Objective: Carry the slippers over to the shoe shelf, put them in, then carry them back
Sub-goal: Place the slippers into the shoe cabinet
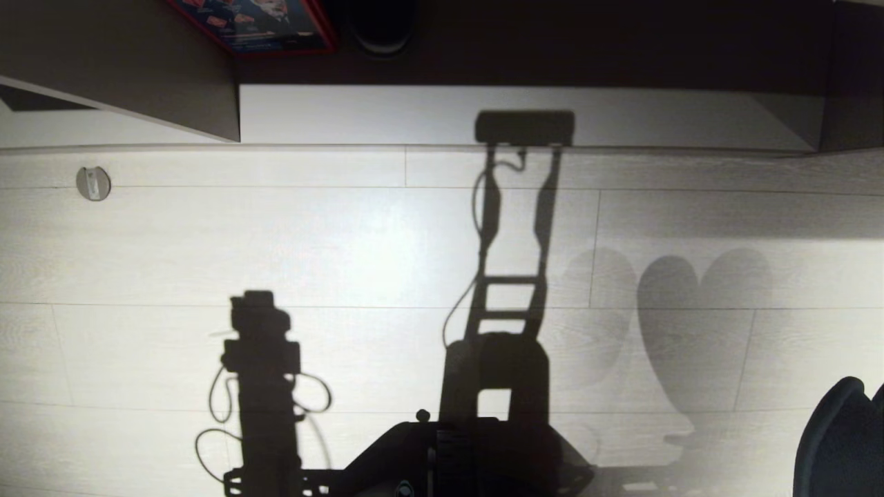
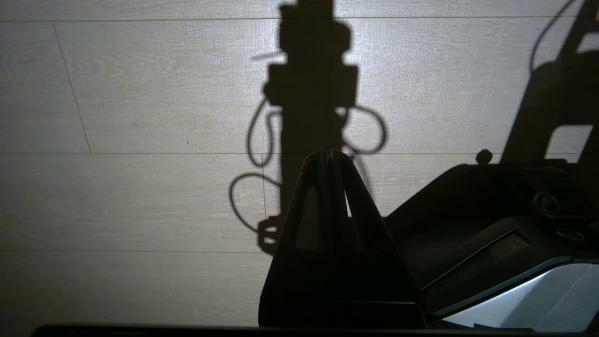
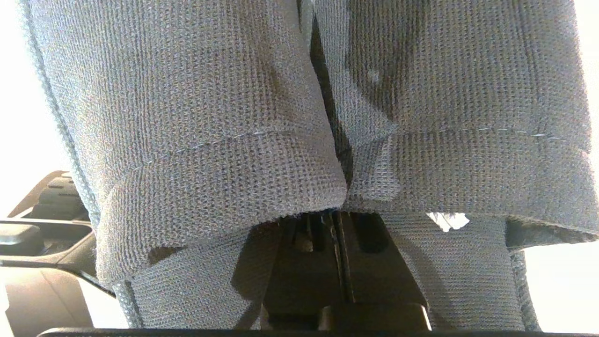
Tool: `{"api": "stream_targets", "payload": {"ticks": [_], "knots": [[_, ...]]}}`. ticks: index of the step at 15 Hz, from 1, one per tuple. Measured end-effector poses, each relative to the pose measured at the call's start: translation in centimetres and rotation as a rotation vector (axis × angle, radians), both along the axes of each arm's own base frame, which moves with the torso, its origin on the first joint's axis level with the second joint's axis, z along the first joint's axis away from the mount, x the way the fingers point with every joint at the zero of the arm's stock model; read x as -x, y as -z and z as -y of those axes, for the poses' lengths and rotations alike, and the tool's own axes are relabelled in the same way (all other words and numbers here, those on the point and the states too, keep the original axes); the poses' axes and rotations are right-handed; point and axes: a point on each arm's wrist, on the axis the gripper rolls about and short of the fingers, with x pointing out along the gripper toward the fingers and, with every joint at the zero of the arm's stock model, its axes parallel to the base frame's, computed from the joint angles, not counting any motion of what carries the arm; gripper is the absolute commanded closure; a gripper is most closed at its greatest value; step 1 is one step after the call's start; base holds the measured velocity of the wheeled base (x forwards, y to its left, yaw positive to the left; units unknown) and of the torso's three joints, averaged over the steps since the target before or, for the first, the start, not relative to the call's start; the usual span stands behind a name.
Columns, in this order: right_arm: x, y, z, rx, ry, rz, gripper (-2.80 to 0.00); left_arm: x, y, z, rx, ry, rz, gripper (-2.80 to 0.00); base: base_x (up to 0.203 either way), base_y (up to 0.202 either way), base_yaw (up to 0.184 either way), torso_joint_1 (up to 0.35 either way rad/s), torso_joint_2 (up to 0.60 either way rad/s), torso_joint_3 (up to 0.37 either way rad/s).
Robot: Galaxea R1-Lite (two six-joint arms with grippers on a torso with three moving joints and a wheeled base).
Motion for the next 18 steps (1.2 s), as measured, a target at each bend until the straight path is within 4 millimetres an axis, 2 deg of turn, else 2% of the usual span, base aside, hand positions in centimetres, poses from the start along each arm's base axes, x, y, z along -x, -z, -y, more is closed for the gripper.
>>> {"api": "stream_targets", "payload": {"ticks": [6,10,13,15,18], "knots": [[0.1,-0.5,0.0,0.018,0.006,-0.008,0.00,0.0,0.0,0.0,0.000,0.000,0.000,0.00,0.000,0.000,0.000,0.000,0.00,0.000],[0.0,-4.0,0.0,0.023,-0.013,-0.012,0.00,0.0,0.0,0.0,0.000,0.000,0.000,0.00,0.000,0.000,0.000,0.000,0.00,0.000],[-2.4,-7.2,0.0,0.028,-0.020,-0.053,0.00,0.0,0.0,0.0,0.000,0.000,0.000,0.00,0.000,0.000,0.000,0.000,0.00,0.000],[-4.9,-9.1,0.0,0.040,-0.019,-0.082,0.00,0.0,0.0,0.0,0.000,0.000,0.000,0.00,0.000,0.000,0.000,0.000,0.00,0.000],[-8.6,-10.8,-0.1,0.057,-0.020,-0.087,0.00,0.0,0.0,0.0,0.000,0.000,0.000,0.00,0.000,0.000,0.000,0.000,0.00,0.000]]}}
